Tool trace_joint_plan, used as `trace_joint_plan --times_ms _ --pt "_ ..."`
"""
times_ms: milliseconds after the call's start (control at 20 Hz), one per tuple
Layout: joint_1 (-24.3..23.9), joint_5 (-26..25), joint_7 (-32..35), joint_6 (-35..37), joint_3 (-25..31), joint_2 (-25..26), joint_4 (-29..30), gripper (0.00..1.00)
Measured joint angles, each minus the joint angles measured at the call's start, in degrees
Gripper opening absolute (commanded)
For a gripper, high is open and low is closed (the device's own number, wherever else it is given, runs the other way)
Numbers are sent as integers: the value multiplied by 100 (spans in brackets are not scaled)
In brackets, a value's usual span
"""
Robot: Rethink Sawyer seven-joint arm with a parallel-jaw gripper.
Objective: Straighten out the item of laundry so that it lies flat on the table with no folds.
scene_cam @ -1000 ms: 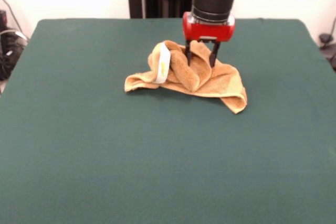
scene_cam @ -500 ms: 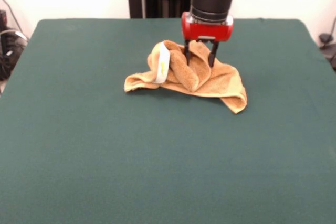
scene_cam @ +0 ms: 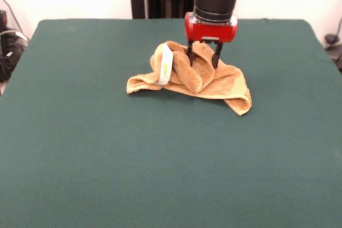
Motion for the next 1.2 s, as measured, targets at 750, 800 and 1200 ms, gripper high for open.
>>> trace_joint_plan --times_ms 750,800,1200 --pt "-1 -1 0 1 -1 6 1 0" --pt "-1 -1 0 1 -1 5 0 0" --pt "-3 -1 0 1 -1 5 1 0"
